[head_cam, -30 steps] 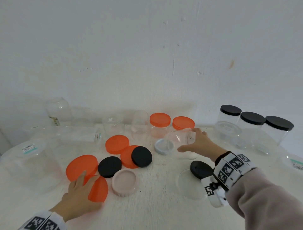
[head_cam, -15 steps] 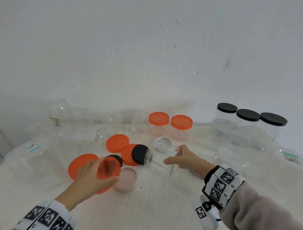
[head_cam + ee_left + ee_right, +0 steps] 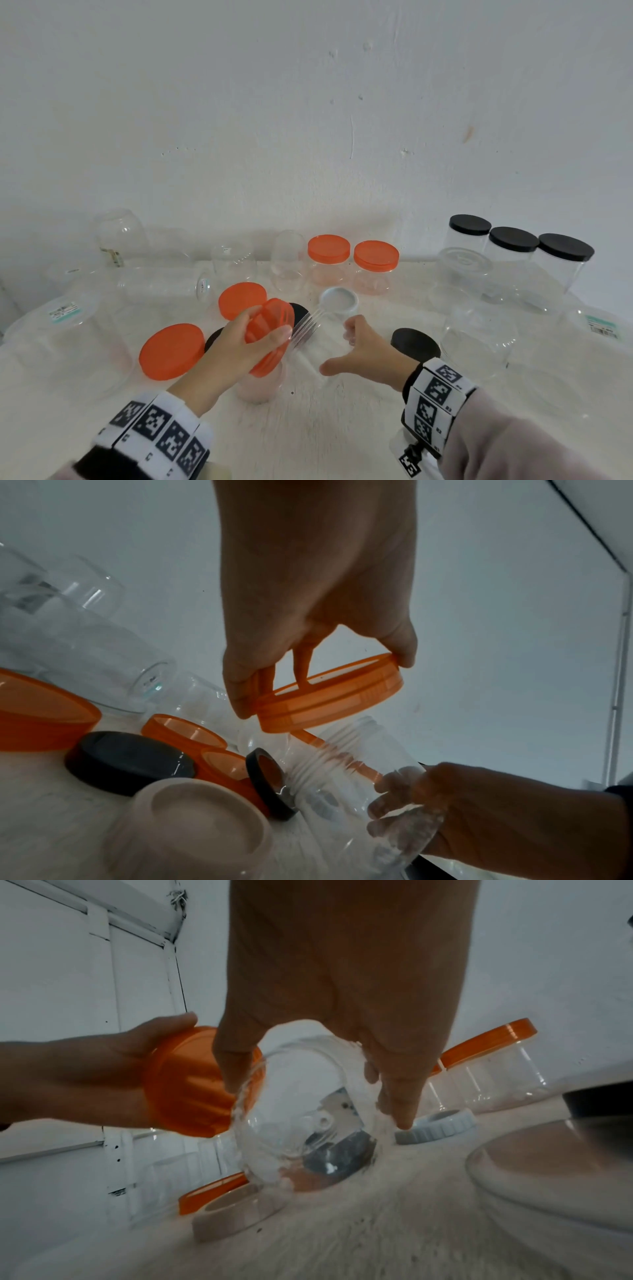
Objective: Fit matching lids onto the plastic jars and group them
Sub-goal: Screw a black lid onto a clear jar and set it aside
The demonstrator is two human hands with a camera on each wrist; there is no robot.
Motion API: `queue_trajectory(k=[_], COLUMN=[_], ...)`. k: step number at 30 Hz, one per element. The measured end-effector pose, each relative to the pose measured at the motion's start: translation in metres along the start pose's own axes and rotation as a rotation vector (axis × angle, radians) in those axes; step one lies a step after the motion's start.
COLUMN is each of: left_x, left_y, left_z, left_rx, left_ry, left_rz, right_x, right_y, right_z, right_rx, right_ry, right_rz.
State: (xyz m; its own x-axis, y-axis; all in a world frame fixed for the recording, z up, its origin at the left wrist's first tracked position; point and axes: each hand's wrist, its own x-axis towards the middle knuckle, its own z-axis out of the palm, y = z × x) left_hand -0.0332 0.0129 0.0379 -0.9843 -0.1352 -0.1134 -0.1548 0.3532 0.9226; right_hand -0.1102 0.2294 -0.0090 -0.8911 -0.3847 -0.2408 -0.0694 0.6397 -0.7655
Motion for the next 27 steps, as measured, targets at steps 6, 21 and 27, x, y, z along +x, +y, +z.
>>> queue_trajectory(k=[6,21,27], left_x=[0.002,0.014,0.017], left_y=[0.007,0.003,0.004], left_z=[0.010,0.027,0.042], left_rx=[0.022,0.197,0.360], left_ry=[0.002,-0.085,-0.116], left_rz=[0.040,0.131,0.124], right_x=[0.000,-0.004,-0.006], right_y=[0.007,0.017,0.014], right_z=[0.009,-0.022,-0.015], right_rx=[0.022,-0.002,-0.052], right_ry=[-0.049,-0.265,-0.262], right_rz=[-0.061,0.002,-0.007])
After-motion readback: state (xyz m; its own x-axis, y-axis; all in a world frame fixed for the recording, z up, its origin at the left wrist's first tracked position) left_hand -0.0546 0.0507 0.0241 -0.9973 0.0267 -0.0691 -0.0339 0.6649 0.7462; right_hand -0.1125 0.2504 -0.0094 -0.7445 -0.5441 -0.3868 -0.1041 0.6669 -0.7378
